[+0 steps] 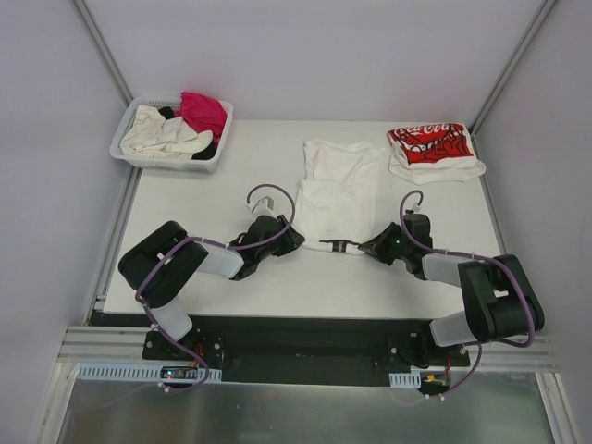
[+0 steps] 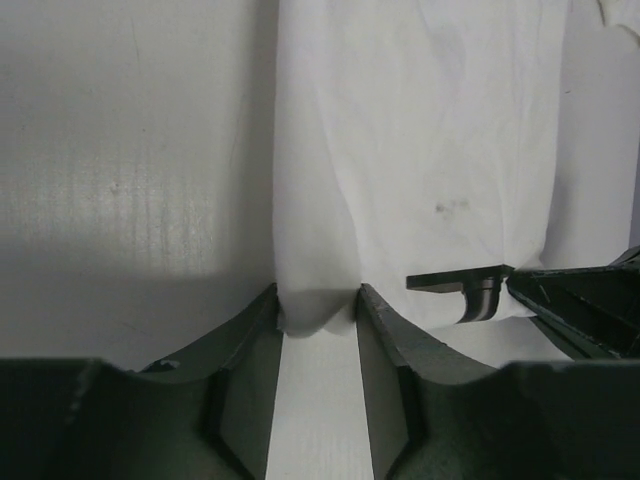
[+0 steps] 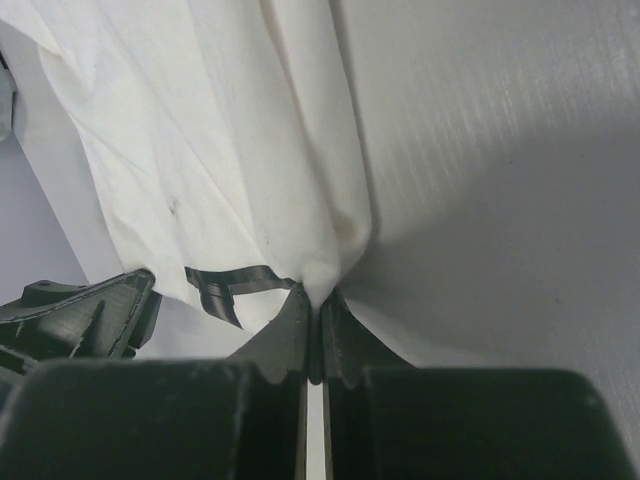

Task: Fold and stack the t-shirts
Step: Grab one side of the 2/3 rectangular tshirt with both arms

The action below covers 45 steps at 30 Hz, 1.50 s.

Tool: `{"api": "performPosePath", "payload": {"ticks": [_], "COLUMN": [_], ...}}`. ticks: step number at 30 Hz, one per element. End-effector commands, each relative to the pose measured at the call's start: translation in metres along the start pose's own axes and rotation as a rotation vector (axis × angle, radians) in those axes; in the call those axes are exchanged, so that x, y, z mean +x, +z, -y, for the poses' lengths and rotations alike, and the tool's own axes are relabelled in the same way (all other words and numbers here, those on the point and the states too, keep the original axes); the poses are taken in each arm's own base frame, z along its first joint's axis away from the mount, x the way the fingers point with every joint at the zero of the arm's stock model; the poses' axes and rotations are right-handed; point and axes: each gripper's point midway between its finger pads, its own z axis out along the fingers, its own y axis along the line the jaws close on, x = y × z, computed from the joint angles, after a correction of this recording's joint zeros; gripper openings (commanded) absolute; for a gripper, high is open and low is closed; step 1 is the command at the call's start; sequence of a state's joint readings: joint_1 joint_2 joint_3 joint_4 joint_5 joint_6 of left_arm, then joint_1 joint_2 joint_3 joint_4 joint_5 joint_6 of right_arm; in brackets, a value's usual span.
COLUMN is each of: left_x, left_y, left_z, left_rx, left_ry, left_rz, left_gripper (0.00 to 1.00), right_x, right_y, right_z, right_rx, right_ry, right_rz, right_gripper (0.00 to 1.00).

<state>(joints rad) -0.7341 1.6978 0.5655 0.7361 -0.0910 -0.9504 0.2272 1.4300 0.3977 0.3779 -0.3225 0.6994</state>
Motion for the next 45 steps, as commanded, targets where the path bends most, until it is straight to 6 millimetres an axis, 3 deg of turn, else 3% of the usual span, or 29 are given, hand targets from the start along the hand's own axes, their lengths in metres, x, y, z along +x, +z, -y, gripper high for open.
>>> {"api": "performPosePath", "payload": {"ticks": [1,6,9,16,20,22,31,37,45], "left_x": [0.013,0.009,0.002,-0.024,-0.032,-0.022,-0.013,0.000,0.000], "left_y": [0.001,-0.003,-0.007,-0.022,-0.044,-0.055,-0.094,-0.103,-0.112], "left_z": [-0.014,-0.015,-0.017,-0.025,-0.026,-0.036,-0.037,-0.036,-0.027], "left_rx": [-0.056,-0.062,-0.071,-0.068,-0.074,-0.090,-0.080,-0.080,-0.053], "left_ry": [0.051,0.088,0.126,0.131,0.157,0.154,0.114,0.114,0.127], "left_rz": [-0.044,-0.036,-0.016,0.021,0.042,0.015,0.008,-0.036,-0.016], "left_gripper": [0.30,0.06,0.01,0.00,0.00,0.00,0.00,0.00,0.00], "right_x": [-0.003,-0.003,-0.004,-0.004,0.003,0.007,0.039,0.066,0.082], "right_y": [0.002,0.002,0.001,-0.006,-0.012,-0.017,-0.031,-0.043,-0.047], "right_z": [-0.007,-0.007,-0.007,-0.008,-0.004,-0.003,-0.006,-0.026,-0.027], "right_rx": [-0.027,-0.027,-0.030,-0.042,-0.038,-0.038,-0.041,-0.048,-0.036], "right_ry": [-0.002,-0.004,-0.006,-0.008,-0.011,-0.016,-0.052,-0.132,-0.186], "right_rz": [0.011,0.011,0.016,0.026,0.009,0.002,-0.067,-0.104,-0.106], "right_gripper": [0.01,0.01,0.01,0.01,0.01,0.01,0.01,0.01,0.01]}}
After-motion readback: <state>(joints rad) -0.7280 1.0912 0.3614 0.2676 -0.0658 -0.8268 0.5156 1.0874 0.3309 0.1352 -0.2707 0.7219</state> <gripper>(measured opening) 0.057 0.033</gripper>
